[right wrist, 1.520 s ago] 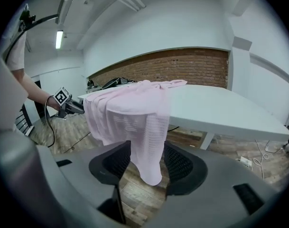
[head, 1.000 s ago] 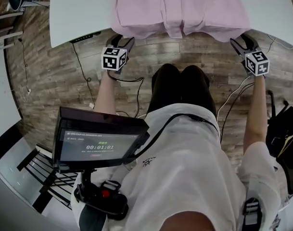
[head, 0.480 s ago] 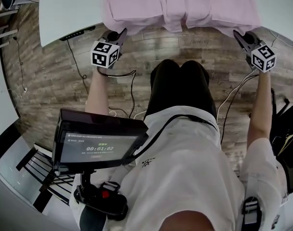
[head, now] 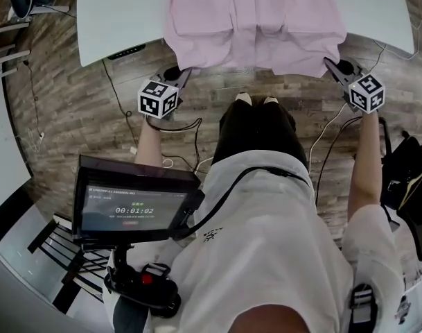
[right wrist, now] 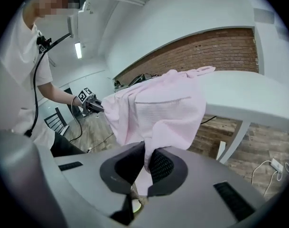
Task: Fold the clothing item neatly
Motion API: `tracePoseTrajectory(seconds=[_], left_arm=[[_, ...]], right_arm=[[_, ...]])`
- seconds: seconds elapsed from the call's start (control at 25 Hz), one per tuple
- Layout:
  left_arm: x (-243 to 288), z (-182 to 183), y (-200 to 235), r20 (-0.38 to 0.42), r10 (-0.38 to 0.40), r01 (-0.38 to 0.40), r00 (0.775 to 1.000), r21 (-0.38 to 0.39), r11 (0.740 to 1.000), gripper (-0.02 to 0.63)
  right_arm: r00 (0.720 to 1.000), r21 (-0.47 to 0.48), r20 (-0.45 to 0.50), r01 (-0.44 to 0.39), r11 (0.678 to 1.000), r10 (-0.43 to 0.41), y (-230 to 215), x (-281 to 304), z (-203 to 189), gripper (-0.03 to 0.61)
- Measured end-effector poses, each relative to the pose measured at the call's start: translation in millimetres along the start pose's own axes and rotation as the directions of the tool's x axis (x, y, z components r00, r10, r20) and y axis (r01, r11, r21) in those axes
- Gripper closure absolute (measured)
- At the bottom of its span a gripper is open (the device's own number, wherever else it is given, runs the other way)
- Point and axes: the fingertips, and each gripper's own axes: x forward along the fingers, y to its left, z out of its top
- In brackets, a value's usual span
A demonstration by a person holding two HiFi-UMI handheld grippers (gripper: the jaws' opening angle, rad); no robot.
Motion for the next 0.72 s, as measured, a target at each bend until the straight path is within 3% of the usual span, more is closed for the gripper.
tracePoseTrajectory(seconds=[0.48,0.72], left_arm=[[-84,95,-70,0.121,-0.063,0.060,0.991,0.026,0.998,0.601],[-107,131,-43,0.171,-0.056,0.053,0.984,0.021,0.998,0.601]], right_arm=[[0.999,-0.026,0.036,0.035,0.999,-0.034,60,-67,81,0.569],[0.993,-0.017,0.083,0.089,0.996,-0.088,66,-60,142,0.569]])
